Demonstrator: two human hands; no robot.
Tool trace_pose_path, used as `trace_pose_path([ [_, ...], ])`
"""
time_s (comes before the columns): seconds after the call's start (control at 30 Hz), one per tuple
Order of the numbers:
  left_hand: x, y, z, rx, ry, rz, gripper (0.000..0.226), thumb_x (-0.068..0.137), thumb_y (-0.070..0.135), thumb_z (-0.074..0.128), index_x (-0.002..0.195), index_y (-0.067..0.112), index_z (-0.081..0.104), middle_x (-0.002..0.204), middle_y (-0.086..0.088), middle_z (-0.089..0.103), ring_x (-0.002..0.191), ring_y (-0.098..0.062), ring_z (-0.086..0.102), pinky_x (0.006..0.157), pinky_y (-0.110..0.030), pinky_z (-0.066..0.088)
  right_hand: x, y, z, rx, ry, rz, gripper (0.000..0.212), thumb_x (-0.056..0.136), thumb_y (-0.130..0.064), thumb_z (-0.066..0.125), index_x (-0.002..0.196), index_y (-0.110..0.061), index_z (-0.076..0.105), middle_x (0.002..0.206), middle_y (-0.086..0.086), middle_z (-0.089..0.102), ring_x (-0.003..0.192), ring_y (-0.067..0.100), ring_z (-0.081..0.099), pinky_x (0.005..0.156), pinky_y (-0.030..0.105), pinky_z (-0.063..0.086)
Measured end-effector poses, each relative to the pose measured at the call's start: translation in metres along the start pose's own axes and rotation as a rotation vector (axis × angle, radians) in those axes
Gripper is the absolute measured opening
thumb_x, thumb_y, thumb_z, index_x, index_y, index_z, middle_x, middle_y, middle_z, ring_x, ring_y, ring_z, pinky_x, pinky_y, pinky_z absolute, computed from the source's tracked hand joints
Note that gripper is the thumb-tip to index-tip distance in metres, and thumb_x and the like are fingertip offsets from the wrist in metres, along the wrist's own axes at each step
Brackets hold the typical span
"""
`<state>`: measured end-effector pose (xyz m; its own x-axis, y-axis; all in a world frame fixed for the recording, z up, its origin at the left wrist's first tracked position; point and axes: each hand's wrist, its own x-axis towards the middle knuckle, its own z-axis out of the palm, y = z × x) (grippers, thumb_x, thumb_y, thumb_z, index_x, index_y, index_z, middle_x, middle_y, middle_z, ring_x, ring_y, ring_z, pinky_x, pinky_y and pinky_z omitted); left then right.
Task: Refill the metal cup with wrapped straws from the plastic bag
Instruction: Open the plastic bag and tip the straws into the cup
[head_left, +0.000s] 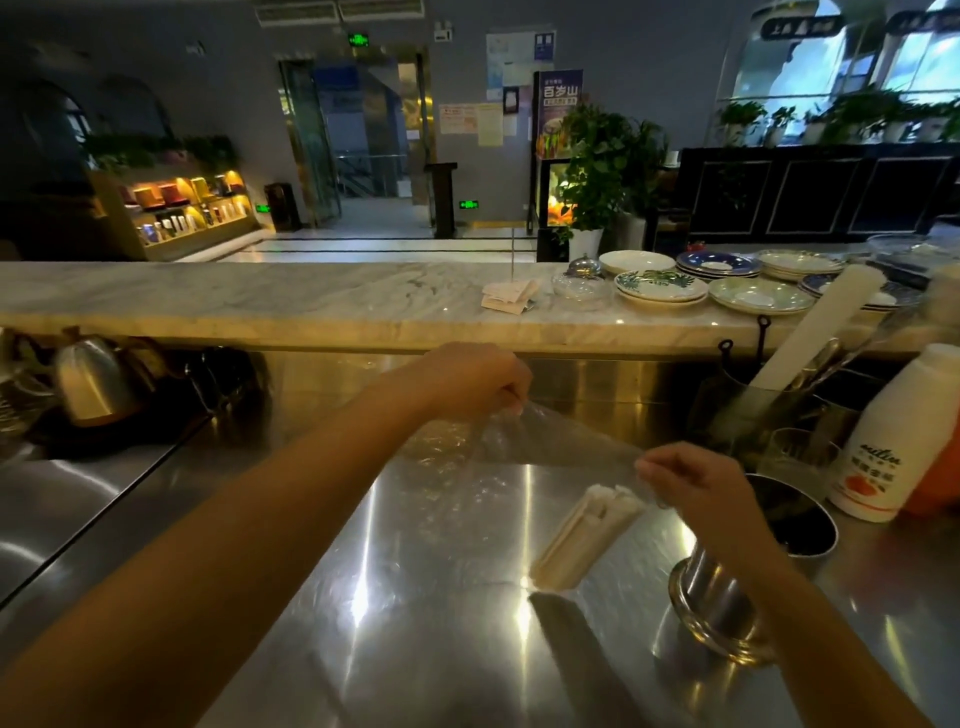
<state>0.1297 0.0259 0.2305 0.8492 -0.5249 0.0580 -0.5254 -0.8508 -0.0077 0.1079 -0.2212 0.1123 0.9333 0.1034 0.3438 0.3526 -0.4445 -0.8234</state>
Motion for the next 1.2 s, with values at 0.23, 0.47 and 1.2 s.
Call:
trace_pose_path([
  [0.23,-0.029,-0.035,0.03,-0.213,0.042,-0.152,0.013,0.088,0.009,0.055,0.094,0.018,0.062,0.096,-0.001,0.063,0.084,-0.014,0.056,0.069,-0.022,0.043,0.015,-0.026,-0.007,0.043,-0.006,-0.047,0.01,0.084,-0.012,0.06,0.084,-0.02,0.066,0.078,-0.004,0.064,0.074,0.017,0.063,0.068,0.036,0.053],
  [0.47,-0.047,-0.05,0.053,-0.242,0.001,-0.254,0.013,0.087,0.017,0.058,0.099,0.021,0.06,0.099,-0.001,0.063,0.084,-0.017,0.058,0.068,-0.028,0.046,0.013,-0.013,0.004,0.036,-0.058,0.062,0.012,0.083,-0.011,0.062,0.094,-0.015,0.062,0.086,0.006,0.064,0.082,0.024,0.062,0.072,0.036,0.052],
  [1.2,-0.045,-0.051,0.02,-0.258,0.299,-0.221,0.007,0.088,0.016,0.057,0.091,0.015,0.064,0.091,-0.006,0.067,0.081,-0.022,0.06,0.076,-0.041,0.052,0.021,-0.032,-0.019,0.119,0.126,-0.056,0.005,0.082,-0.016,0.062,0.083,-0.02,0.065,0.081,0.005,0.066,0.079,0.018,0.061,0.073,0.027,0.046],
])
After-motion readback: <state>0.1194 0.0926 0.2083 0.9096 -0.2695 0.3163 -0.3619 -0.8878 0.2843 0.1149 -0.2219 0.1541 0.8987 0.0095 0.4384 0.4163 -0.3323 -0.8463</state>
